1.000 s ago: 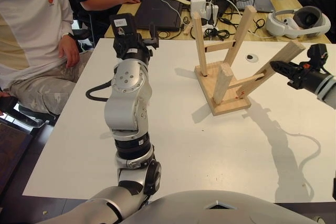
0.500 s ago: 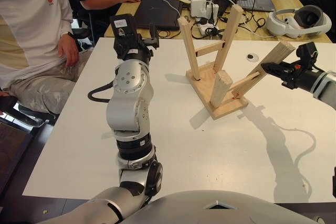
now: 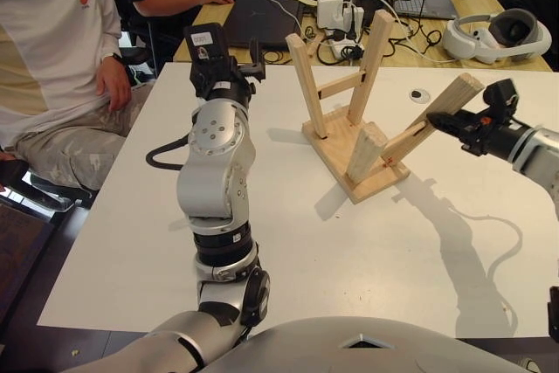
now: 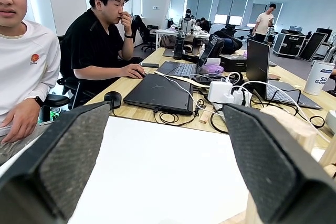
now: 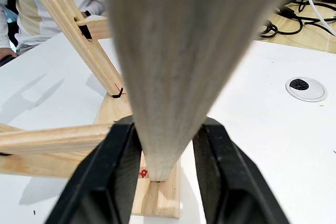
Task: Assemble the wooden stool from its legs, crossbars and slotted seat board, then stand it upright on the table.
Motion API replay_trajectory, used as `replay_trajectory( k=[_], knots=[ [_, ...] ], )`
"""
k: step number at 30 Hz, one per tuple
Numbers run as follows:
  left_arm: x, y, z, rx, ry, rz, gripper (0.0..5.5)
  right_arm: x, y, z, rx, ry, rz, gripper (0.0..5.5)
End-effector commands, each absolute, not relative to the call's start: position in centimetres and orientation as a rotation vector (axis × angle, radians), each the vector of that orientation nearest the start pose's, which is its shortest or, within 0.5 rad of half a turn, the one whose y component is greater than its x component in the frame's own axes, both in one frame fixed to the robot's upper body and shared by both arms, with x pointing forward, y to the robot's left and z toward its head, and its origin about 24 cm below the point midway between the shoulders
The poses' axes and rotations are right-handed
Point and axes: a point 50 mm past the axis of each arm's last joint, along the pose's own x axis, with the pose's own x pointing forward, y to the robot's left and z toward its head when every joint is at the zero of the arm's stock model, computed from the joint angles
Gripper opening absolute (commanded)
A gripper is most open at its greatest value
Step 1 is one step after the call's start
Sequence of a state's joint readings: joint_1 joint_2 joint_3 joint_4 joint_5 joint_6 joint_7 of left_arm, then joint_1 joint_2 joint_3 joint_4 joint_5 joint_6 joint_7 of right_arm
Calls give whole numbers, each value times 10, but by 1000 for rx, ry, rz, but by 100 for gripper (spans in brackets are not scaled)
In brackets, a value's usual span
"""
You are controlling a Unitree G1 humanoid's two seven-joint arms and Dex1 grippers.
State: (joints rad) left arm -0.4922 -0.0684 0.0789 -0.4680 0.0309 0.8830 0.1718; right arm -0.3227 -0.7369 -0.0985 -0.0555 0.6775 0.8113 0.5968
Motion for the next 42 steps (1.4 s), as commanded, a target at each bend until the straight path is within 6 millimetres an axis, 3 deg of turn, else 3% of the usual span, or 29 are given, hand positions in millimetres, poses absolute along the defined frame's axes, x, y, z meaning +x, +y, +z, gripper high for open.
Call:
replay_trajectory(
  k=[1, 4, 7, 10, 12, 16, 18, 19, 22, 25, 29, 31, 35, 38, 40, 42],
  knots=[
    [294, 130, 192, -41, -51, 106, 392, 287, -235, 127, 101, 418, 571, 219],
    [294, 130, 192, -40, -51, 105, 392, 294, -240, 136, 138, 360, 518, 219],
    [294, 131, 192, -39, -52, 107, 392, 305, -244, 163, 201, 234, 475, 219],
    [294, 132, 193, -39, -55, 108, 392, 313, -248, 209, 264, 34, 457, 219],
    [295, 131, 192, -39, -54, 106, 392, 314, -245, 229, 294, -42, 471, 219],
    [296, 130, 195, -29, -62, 94, 392, 316, -250, 282, 256, -296, 424, 219],
    [296, 130, 195, -29, -62, 92, 392, 311, -239, 305, 283, -391, 499, 219],
    [296, 129, 195, -28, -61, 87, 392, 307, -226, 302, 268, -371, 585, 219],
    [297, 126, 195, -27, -58, 73, 392, 293, -192, 248, 168, -139, 799, 219],
    [298, 126, 194, -23, -54, 60, 392, 287, -189, 181, 109, 149, 808, 219],
    [299, 126, 194, -21, -52, 57, 392, 278, -200, 87, 21, 612, 734, 219],
    [301, 123, 195, -20, -54, 47, 392, 275, -194, 69, 10, 687, 754, 219],
    [304, 126, 197, -13, -58, 40, 392, 296, -168, 107, 98, 406, 809, 219],
    [307, 133, 201, 0, -68, 45, 392, 308, -152, 185, 244, 34, 855, 219],
    [307, 137, 203, 10, -71, 51, 392, 316, -165, 244, 373, -236, 767, 219],
    [305, 145, 203, 6, -69, 70, 392, 327, -211, 305, 546, -496, 541, 219]
  ],
)
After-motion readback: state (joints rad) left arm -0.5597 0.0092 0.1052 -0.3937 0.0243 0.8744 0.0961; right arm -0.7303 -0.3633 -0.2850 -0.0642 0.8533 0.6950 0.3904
